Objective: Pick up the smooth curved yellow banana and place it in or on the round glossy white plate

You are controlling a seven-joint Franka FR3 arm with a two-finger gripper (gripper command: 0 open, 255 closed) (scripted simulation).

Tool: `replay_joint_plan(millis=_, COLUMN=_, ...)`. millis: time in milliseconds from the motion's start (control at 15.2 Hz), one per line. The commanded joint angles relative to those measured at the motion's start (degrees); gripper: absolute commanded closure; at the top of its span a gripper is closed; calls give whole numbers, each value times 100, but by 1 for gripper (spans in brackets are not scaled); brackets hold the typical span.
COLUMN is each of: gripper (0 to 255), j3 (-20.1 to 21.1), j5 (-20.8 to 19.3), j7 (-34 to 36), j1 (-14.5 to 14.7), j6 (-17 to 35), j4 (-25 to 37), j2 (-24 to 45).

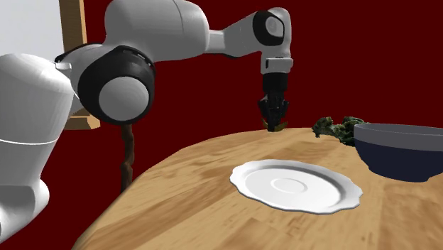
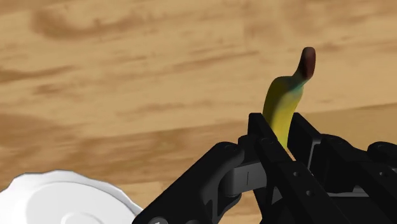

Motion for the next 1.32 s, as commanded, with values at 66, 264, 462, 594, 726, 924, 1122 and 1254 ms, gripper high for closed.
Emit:
replay_joint_plan(millis=66, gripper=255, j3=-67, j5=-146, j7=-54, j1=283, j6=-415, j4=653, j2=207)
replay_joint_plan(millis=264, gripper=255, j3=-223, j5=-410, j7=-180, j1=790, j6=-985, j4=1710, j2=607)
replay_joint_plan(millis=462, gripper=255, j3=58, j5=-11, j7=-233, j1=-126, j6=-472, j4=396, j2=-110)
replay_joint_plan(millis=594, gripper=255, j3=175, j5=334, j7=-430, j1=-800, j6=-116, j4=-469, j2=-649)
replay_joint_plan(millis=726, gripper=255, j3=212, j5=651, j7=-701, j1=-1352, j6=155, j4=-1125, j2=-1117)
replay_joint_plan(millis=924, gripper=255, j3=178, j5=1087, j7=-1190, j1=-2040, j6=466, j4=-1894, j2=-1744)
replay_joint_plan(millis=1122, gripper=255, j3=45, j5=1473, j7=-1736, j1=-2583, j6=695, j4=-2495, j2=-2300)
replay_joint_plan(millis=1254, gripper=255, j3=-88, j5=1695, j7=-2111, j1=-2873, j6=812, j4=-2827, j2=-2625)
